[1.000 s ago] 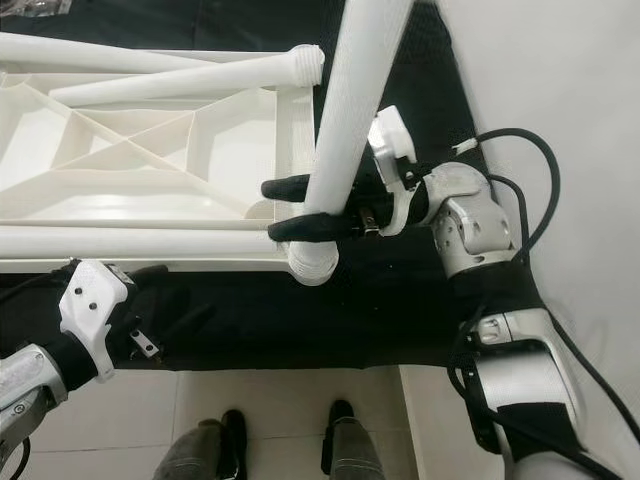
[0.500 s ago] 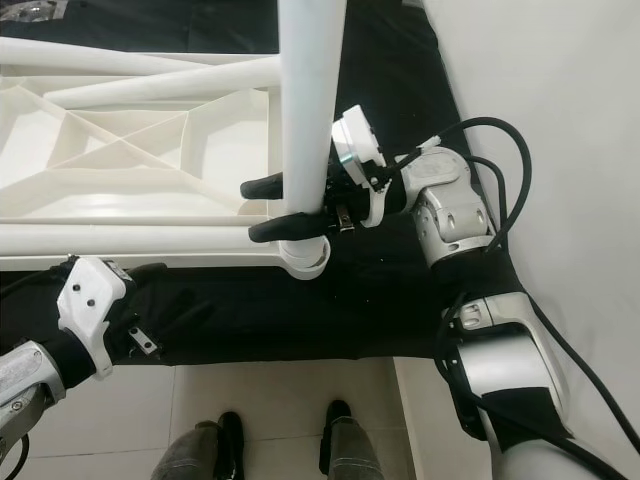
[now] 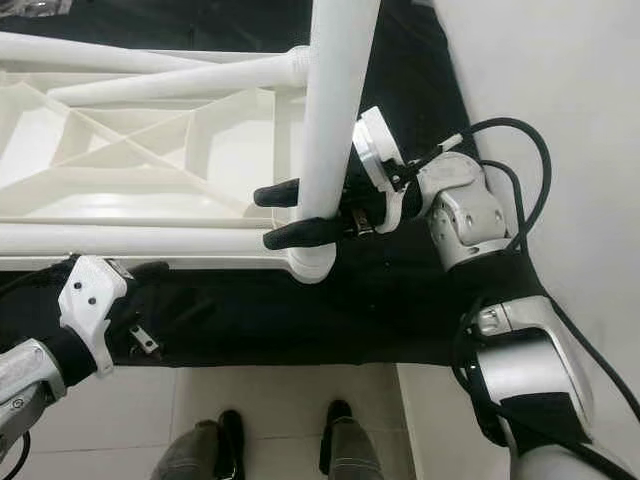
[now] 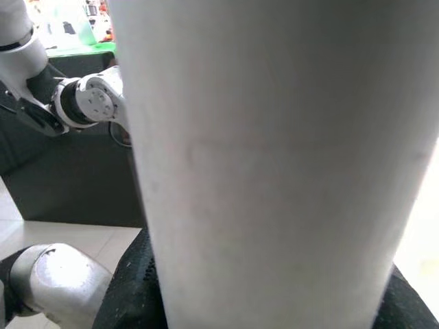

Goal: Building children table

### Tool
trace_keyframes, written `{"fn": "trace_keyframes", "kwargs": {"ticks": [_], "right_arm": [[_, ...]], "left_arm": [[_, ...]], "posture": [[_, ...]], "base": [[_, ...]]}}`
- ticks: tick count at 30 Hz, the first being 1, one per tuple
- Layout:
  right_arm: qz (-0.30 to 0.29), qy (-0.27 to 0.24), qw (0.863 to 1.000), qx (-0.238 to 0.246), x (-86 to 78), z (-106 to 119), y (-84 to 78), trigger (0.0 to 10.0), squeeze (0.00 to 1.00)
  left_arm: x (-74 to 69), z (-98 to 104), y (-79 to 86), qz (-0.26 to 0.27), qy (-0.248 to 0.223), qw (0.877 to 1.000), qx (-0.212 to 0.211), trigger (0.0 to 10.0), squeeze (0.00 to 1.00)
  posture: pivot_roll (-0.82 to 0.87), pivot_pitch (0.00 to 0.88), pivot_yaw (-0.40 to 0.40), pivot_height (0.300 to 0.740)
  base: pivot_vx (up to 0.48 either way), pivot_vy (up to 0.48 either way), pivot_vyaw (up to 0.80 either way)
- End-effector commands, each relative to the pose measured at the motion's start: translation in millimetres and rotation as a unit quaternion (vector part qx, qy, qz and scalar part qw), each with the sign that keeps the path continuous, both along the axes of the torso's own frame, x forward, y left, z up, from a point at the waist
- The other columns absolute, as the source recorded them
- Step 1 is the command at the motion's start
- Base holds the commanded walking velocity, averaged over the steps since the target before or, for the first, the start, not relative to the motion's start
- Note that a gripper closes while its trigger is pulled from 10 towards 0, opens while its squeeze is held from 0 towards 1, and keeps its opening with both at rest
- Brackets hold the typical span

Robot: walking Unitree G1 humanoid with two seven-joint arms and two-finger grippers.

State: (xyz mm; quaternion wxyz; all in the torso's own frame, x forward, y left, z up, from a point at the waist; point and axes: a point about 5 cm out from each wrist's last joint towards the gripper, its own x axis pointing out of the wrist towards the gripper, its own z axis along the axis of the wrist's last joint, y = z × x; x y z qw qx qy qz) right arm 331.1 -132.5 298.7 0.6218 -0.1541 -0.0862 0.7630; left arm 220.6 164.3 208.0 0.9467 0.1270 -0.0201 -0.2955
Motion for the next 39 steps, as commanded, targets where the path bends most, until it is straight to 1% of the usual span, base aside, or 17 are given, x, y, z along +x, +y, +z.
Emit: {"fn": "trace_keyframes", "kwargs": {"ticks": [1,6,7,9,13,15,19,21,24,25,32,33,34,35,36,38,39], "right_arm": [[-0.022,0.052,0.997,-0.061,6.4,-35,-0.1,10.0,0.00],[-0.035,0.045,0.997,-0.057,12.6,-36,4.7,10.0,0.00],[-0.053,0.047,0.996,-0.059,15.9,-39,5.0,10.0,0.00],[-0.060,0.052,0.995,-0.056,16.6,-39,4.1,10.0,0.00],[-0.056,0.076,0.995,-0.035,13.6,-38,0.6,10.0,0.00],[-0.056,0.076,0.995,-0.035,13.6,-38,0.6,10.0,0.00],[-0.045,0.093,0.995,-0.007,9.7,-38,0.9,10.0,0.00],[-0.080,0.080,0.994,-0.001,12.5,-45,4.9,10.0,0.00],[-0.098,0.072,0.993,-0.001,14.3,-48,6.5,10.0,0.00],[-0.141,0.053,0.989,-0.003,17.6,-52,7.4,10.0,0.00],[-0.141,0.053,0.989,-0.003,17.6,-52,7.4,10.0,0.00],[-0.194,0.035,0.980,0.000,19.6,-56,7.7,10.0,0.00],[-0.194,0.035,0.980,0.000,19.6,-56,7.7,10.0,0.00],[-0.353,0.001,0.936,0.003,11.2,-83,17.8,10.0,0.00],[-0.508,-0.030,0.860,0.033,-0.3,-95,14.8,10.0,0.00],[-0.508,-0.030,0.860,0.033,-0.3,-95,14.8,10.0,0.00],[-0.608,-0.064,0.789,0.054,-12.3,-98,6.3,10.0,0.00]], "left_arm": [[-5.1,-3,-3.4,-0.012,0.013,1.000,0.005,10.0,0.00],[-5.2,-4,-3.9,-0.013,0.013,1.000,0.005,10.0,0.00],[-5.2,-4,-4.5,-0.013,0.013,1.000,0.004,10.0,0.00],[-5.4,-4,-4.8,-0.013,0.013,1.000,0.004,10.0,0.00],[-6.2,-4,-5.3,-0.015,0.015,1.000,0.004,10.0,0.00],[-6.2,-4,-5.3,-0.015,0.015,1.000,0.004,10.0,0.00],[-6.2,-5,-6.3,-0.019,0.016,1.000,0.004,10.0,0.00],[-5.7,-5,-7.9,-0.022,0.016,1.000,0.005,10.0,0.00],[-5.5,-5,-8.2,-0.022,0.015,1.000,0.005,10.0,0.00],[-5.7,-4,-8.2,-0.022,0.014,1.000,0.006,10.0,0.00],[-5.7,-4,-8.2,-0.022,0.014,1.000,0.006,10.0,0.00],[-6.0,-4,-8.0,-0.021,0.014,1.000,0.006,10.0,0.00],[-6.0,-4,-8.0,-0.021,0.014,1.000,0.006,10.0,0.00],[-6.1,-4,-7.1,-0.019,0.013,1.000,0.006,10.0,0.00],[-5.6,-4,-6.4,-0.017,0.010,1.000,0.006,10.0,0.00],[-5.6,-4,-6.4,-0.017,0.010,1.000,0.006,10.0,0.00],[-5.0,-3,-5.8,-0.016,0.008,1.000,0.007,10.0,0.00]], "posture": [[0.12,0.414,-0.033,0.740],[0.12,0.414,-0.036,0.740],[0.12,0.414,-0.037,0.740],[0.12,0.413,-0.038,0.740],[0.11,0.410,-0.037,0.740],[0.11,0.410,-0.037,0.740],[0.11,0.402,-0.035,0.740],[0.11,0.397,-0.037,0.740],[0.11,0.397,-0.037,0.740],[0.11,0.397,-0.041,0.740],[0.11,0.397,-0.041,0.740],[0.11,0.394,-0.049,0.740],[0.11,0.394,-0.049,0.740],[0.11,0.390,-0.055,0.740],[0.11,0.385,-0.051,0.740],[0.11,0.385,-0.051,0.740],[0.11,0.383,-0.049,0.740]], "base": [[0.000,0.000,0.00],[0.000,0.000,0.00],[0.000,0.000,0.00],[0.000,0.000,0.00],[0.000,0.000,0.00],[0.000,0.000,0.00],[0.000,0.000,0.00],[0.000,0.000,0.00],[0.000,0.000,0.00],[0.000,0.000,0.00],[0.000,0.000,0.00],[0.000,0.000,0.00],[0.000,0.000,0.00],[0.000,0.000,0.00],[0.000,0.000,0.00],[0.000,0.000,0.00],[0.000,0.000,0.00]]}}
